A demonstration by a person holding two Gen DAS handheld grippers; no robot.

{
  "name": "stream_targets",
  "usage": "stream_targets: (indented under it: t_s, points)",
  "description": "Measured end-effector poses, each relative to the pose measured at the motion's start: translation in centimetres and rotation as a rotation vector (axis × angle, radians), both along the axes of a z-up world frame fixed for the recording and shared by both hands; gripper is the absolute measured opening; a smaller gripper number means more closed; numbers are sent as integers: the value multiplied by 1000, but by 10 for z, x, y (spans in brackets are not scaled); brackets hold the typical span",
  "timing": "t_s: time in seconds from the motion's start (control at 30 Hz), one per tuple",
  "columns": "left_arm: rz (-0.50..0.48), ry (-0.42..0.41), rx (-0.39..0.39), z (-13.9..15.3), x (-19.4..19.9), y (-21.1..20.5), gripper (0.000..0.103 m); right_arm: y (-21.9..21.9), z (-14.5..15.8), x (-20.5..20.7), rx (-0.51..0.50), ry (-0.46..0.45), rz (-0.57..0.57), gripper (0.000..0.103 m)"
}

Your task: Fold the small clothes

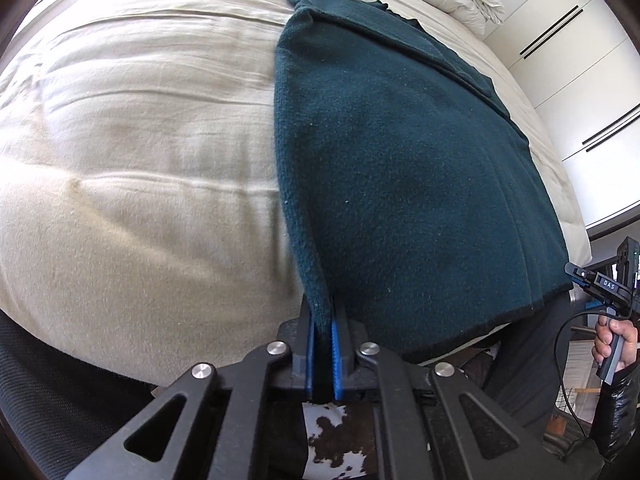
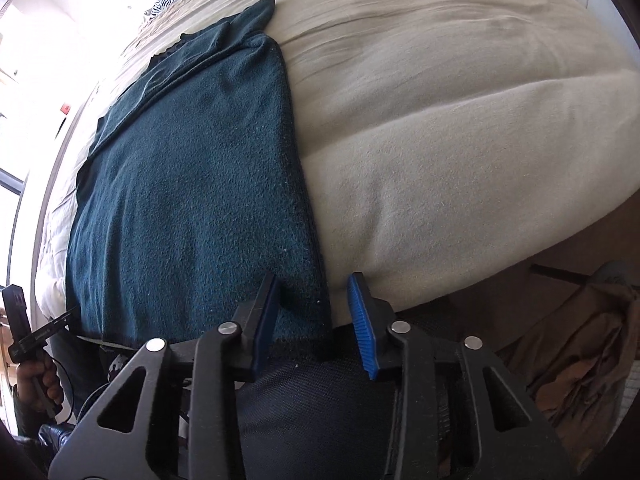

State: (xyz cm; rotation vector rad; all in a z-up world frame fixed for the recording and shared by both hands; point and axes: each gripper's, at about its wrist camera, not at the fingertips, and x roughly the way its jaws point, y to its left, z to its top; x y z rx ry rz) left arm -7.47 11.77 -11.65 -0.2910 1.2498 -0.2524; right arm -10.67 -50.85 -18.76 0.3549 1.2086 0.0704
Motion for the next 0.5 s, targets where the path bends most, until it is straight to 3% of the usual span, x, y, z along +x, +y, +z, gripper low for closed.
stream_targets:
  t_s: [0.03, 0.07, 0.1, 0.27, 0.5]
  points:
    - [0, -1, -5, 1, -1, 2, 7, 1, 0, 0, -3, 3, 11, 26]
    - [1, -4, -10, 2, -2, 3, 7, 4, 0, 0, -1, 8, 18, 14]
    - [2, -5, -16, 2, -2, 5, 6, 4, 0, 1, 11, 14, 22, 9]
    - [1, -24, -74, 11, -7, 14, 6, 6, 3, -3, 43, 3, 19, 7]
    - [52, -75, -279, 35, 0, 43, 6, 7, 39, -3, 253, -153, -13, 6]
